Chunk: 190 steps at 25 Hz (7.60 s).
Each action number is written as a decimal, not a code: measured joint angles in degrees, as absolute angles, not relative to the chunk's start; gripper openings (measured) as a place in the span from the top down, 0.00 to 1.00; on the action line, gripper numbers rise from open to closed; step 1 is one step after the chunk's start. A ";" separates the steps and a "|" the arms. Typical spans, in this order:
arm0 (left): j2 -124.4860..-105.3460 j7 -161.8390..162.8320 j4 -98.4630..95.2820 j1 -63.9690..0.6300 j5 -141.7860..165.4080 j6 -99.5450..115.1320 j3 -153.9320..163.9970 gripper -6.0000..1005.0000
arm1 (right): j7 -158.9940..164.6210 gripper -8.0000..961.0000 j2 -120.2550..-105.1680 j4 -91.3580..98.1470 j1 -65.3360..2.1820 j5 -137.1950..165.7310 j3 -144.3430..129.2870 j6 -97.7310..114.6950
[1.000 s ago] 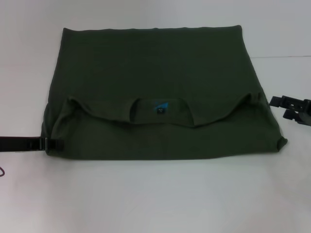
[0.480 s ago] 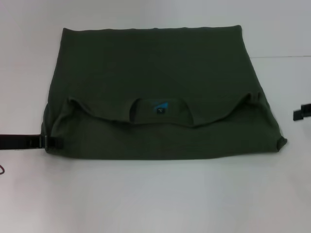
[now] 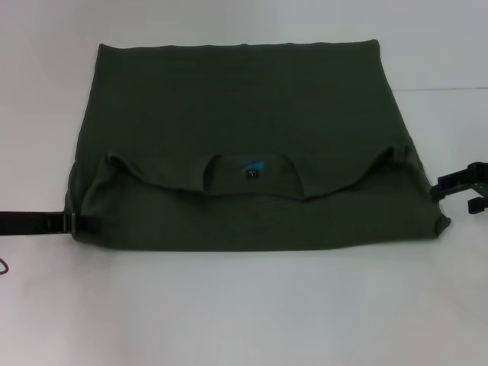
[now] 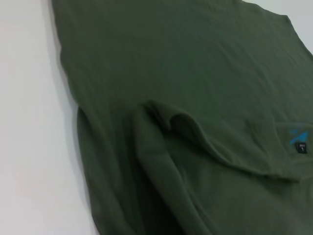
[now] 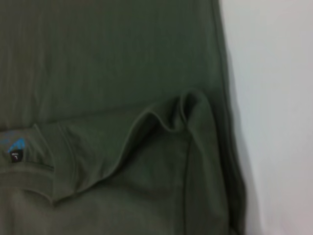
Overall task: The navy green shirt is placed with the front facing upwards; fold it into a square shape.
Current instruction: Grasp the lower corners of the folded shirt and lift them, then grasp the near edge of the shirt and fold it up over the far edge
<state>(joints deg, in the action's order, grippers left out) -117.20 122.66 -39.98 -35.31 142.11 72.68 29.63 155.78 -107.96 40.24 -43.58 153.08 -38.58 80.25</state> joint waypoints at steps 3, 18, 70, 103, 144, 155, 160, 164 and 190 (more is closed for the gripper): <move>-117.19 122.66 -39.98 -35.34 142.11 72.68 29.69 0.94 | 155.64 0.10 -108.96 40.17 -43.82 152.94 -38.37 79.24; -117.14 122.72 -39.99 -35.33 142.12 72.68 29.85 0.94 | 155.38 0.10 -112.82 39.38 -44.72 152.92 -39.21 74.26; -117.05 122.87 -39.98 -35.98 141.94 73.35 29.60 0.94 | 155.35 0.80 -112.82 39.42 -44.07 153.53 -42.15 73.24; -115.02 127.66 -46.41 -33.31 151.49 109.03 27.52 0.94 | 143.69 0.90 -111.55 40.25 -41.33 157.44 -42.10 97.84; -113.25 122.92 -41.68 -33.20 131.00 95.56 10.88 0.94 | 140.54 0.87 -107.70 36.97 -39.33 133.66 -26.18 81.40; -115.99 117.05 -36.30 -33.05 121.76 82.60 10.88 0.94 | 135.84 0.86 -112.21 34.14 -40.89 129.42 -26.59 65.55; -118.63 112.86 -35.57 -33.31 118.05 76.04 11.19 0.94 | 133.37 0.86 -114.53 34.04 -41.44 126.69 -26.68 60.58; -120.38 108.94 -34.98 -33.61 114.02 71.91 11.34 0.94 | 130.08 0.86 -116.13 33.95 -41.57 122.97 -26.70 56.78; -123.80 85.13 -22.83 -38.39 97.41 51.62 11.33 0.94 | 115.59 0.84 -119.59 25.92 -44.51 111.70 -27.39 40.64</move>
